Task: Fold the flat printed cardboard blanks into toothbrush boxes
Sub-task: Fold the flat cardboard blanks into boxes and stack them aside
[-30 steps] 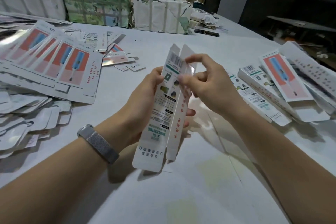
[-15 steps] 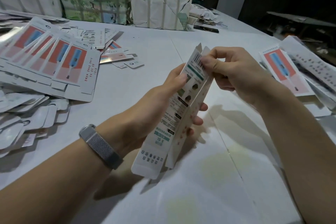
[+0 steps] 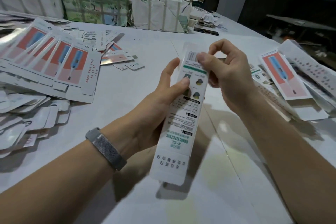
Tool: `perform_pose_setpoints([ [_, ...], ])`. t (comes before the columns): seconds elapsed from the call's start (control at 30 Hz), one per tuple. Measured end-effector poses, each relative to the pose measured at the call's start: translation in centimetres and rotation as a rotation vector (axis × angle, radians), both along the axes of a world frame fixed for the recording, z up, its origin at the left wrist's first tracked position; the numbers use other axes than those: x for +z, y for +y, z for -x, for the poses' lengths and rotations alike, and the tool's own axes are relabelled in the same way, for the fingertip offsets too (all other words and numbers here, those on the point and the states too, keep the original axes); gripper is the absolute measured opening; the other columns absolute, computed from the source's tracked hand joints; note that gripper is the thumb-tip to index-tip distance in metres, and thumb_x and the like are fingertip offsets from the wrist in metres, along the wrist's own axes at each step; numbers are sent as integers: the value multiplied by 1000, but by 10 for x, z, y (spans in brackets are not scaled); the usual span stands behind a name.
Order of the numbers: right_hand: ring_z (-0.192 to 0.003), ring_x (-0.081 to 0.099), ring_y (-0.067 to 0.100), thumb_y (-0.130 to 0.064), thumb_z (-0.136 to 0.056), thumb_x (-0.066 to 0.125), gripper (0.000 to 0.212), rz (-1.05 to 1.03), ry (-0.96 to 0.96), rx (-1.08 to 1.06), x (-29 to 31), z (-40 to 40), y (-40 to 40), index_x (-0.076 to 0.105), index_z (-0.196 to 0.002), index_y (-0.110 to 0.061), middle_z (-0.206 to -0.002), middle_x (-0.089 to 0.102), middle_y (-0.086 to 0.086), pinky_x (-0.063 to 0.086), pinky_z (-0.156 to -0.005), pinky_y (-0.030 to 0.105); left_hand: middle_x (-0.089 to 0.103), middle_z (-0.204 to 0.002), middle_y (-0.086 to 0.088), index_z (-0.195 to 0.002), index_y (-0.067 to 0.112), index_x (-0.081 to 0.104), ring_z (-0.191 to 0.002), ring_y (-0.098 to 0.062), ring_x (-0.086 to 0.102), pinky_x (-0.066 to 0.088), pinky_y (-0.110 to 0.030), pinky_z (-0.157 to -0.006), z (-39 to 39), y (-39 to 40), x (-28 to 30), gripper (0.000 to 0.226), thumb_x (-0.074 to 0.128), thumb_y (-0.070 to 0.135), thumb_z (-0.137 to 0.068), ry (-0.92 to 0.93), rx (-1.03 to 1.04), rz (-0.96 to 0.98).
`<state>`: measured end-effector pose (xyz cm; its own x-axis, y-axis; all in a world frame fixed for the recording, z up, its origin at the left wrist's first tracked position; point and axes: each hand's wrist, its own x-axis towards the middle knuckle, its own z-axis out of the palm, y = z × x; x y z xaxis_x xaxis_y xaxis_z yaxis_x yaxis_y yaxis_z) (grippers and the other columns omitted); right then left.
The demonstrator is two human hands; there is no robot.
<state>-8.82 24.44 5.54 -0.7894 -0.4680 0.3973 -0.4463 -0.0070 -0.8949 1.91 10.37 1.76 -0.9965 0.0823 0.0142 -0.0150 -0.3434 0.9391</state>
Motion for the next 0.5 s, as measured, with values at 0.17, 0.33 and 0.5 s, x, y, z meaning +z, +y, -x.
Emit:
perform_pose_setpoints([
  [0.17,-58,60,4,-14,-96,63,37,24,7,-11,-13,-11,-17,41,-125,-23,-80,59,13,44,-49,16,74,-100,-5,-145,58,24,-67,-13,67,55,-30,-56,7,-9,-1,60,53,39,-96,10,63,-96],
  [0.33,-77,68,10,-20,-103,51,36,31,-117,53,-15,-13,-23,46,-139,-21,-102,69,10,56,-66,26,74,-107,-2,-147,61,16,-81,-18,72,60,-33,-64,13,-8,-5,85,63,26,-86,54,-9,-123],
  [0.5,-92,69,13,-14,-105,44,38,91,-110,146,-18,-16,-25,46,-143,-13,-110,70,4,56,-76,26,71,-122,-6,-146,62,12,-99,-28,71,59,-43,-75,14,-20,-6,103,76,18,-79,187,9,43],
])
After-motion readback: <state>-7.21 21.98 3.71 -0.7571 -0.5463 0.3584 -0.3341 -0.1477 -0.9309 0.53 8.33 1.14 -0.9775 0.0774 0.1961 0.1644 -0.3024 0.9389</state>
